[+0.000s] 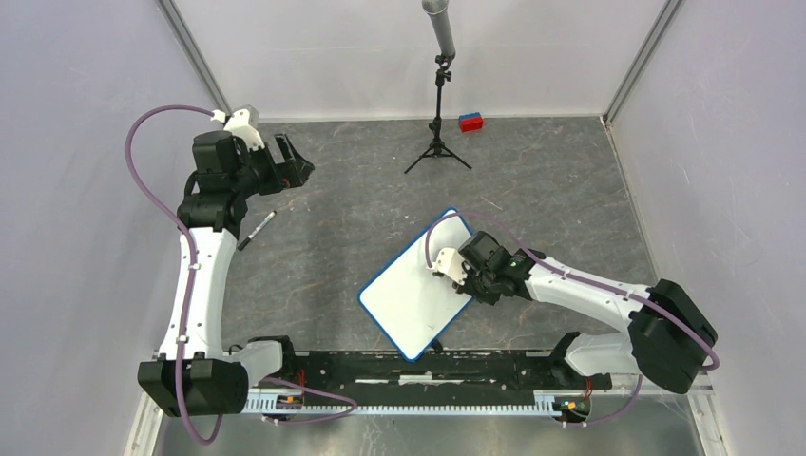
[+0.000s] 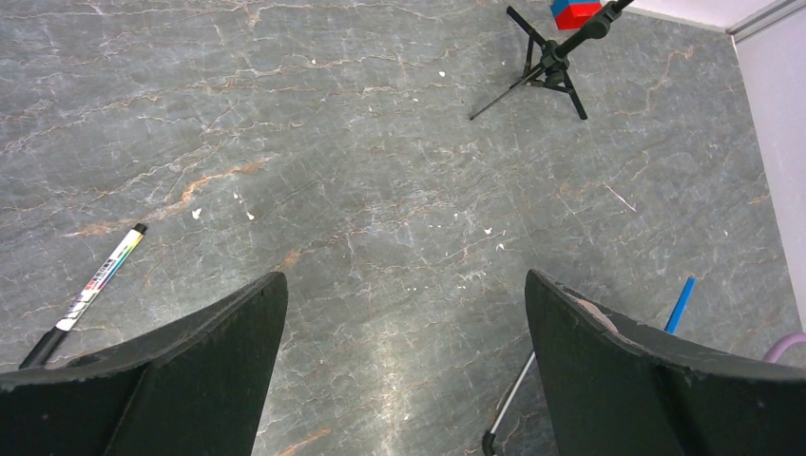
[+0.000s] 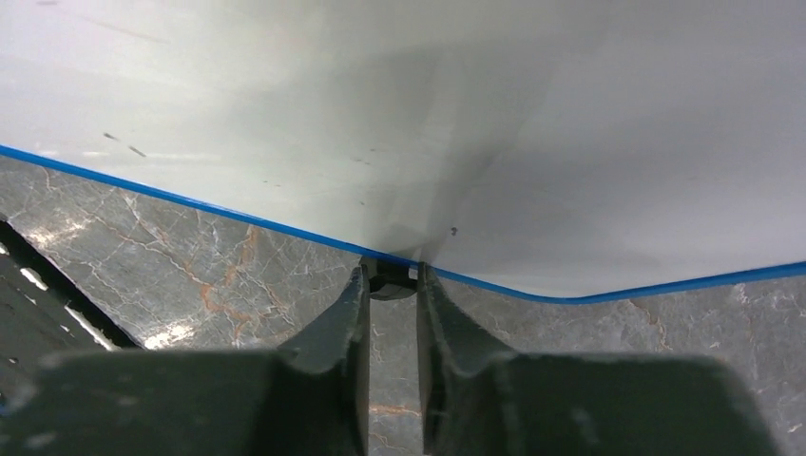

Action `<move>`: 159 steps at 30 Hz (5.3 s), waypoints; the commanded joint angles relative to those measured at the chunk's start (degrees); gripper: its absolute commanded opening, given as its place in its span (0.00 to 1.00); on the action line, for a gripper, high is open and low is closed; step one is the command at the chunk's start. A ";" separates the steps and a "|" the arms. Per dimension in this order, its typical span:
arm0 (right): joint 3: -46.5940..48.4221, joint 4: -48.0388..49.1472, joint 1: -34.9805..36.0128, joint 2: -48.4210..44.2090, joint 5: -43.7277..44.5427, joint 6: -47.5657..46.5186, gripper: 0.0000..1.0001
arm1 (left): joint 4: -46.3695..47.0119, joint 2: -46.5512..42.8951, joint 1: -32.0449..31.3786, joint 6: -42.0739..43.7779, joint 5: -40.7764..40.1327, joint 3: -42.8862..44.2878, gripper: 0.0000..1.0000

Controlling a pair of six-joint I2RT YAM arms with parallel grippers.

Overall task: Write a sentence on the whiteboard
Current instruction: Move the whiteboard to the center of the board, then open the whiteboard marker at the center of the board.

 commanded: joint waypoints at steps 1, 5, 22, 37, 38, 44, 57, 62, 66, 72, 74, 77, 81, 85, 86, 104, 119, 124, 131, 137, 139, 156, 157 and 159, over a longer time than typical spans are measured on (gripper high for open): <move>0.08 -0.05 0.24 -0.69 0.67 2.88 0.15 | 2.34 0.21 0.37 -1.61 0.83 0.25 1.00; -0.64 1.62 0.20 -0.76 3.81 5.52 0.00 | 2.34 0.05 0.35 -2.00 1.03 0.52 1.00; -0.74 3.43 -3.27 -0.31 9.21 20.50 0.00 | 2.45 0.76 0.40 -0.15 2.75 -0.81 1.00; -3.12 6.07 -6.08 -11.09 1.22 17.17 0.55 | -9.09 17.01 3.90 17.64 34.54 -4.69 0.72; -2.95 5.81 -6.94 -11.37 1.21 17.36 0.55 | -4.81 15.72 3.85 13.63 34.92 -7.85 0.66; -1.60 3.64 -12.46 -10.22 -3.27 18.62 0.53 | 6.27 13.88 0.89 -1.15 33.98 -23.48 0.34; -5.01 4.83 -13.78 -9.46 -14.13 19.63 0.64 | 10.78 18.86 -16.04 -6.22 30.57 -31.90 0.36; -7.06 6.49 -13.87 -10.49 -14.35 19.89 0.66 | 13.48 19.86 -16.43 -9.95 30.44 -35.88 0.37; -7.67 7.48 -13.93 -10.86 -13.59 20.07 0.69 | 16.47 18.43 -18.39 -13.58 30.58 -39.01 0.34; -8.57 9.67 -13.96 -10.41 -14.67 20.23 0.72 | 19.01 21.75 -23.46 -18.37 31.93 -39.85 0.41; -8.78 10.51 -14.03 -10.42 -15.01 20.02 0.72 | 21.48 23.79 -23.88 -20.39 33.19 -40.63 0.45; -9.26 11.90 -14.00 -10.54 -16.77 19.86 0.71 | 23.62 27.01 -25.15 -20.90 34.47 -40.35 0.47; -9.93 12.99 -13.98 -9.99 -18.43 19.49 0.71 | 30.62 31.33 -28.14 -24.27 37.63 -39.65 0.49; -11.12 13.91 -13.95 -9.75 -20.63 19.46 0.70 | 37.26 34.43 -28.53 -27.87 39.72 -39.21 0.50; -11.36 14.08 -13.96 -9.51 -21.27 19.43 0.70 | 37.38 35.06 -28.45 -27.88 39.79 -38.81 0.51; -12.25 12.50 -13.78 -10.56 -24.58 19.13 0.73 | 43.21 35.11 -22.76 -28.77 36.34 -36.44 0.56; -3.41 3.58 -18.40 -16.64 -23.27 16.53 0.98 | 8.20 13.36 -3.65 -2.72 24.33 -23.89 0.89; 3.78 -1.05 -20.53 -16.74 -27.25 7.23 0.98 | -16.30 16.06 4.70 25.99 8.71 -3.98 0.98; 9.42 -2.97 -20.93 -16.96 -30.90 2.70 0.98 | -25.93 26.09 10.29 49.05 -8.00 9.54 0.89; 14.25 -4.84 -21.49 -14.53 -33.72 2.76 0.98 | -23.32 34.88 11.16 57.24 -13.97 13.39 0.73; 14.86 -4.01 -21.51 -14.60 -33.43 3.94 0.98 | -21.27 36.86 11.49 59.37 -15.89 12.99 0.70; 16.65 -2.23 -22.85 -13.38 -40.91 3.61 0.98 | -20.45 49.71 15.25 65.24 -6.67 15.32 0.58; 16.69 -2.06 -22.94 -13.14 -41.20 3.66 0.98 | -20.24 50.12 15.25 65.33 -6.16 14.93 0.56; 16.83 -1.86 -23.01 -12.82 -41.43 3.94 0.98 | -18.74 50.43 15.23 65.33 -5.50 13.59 0.51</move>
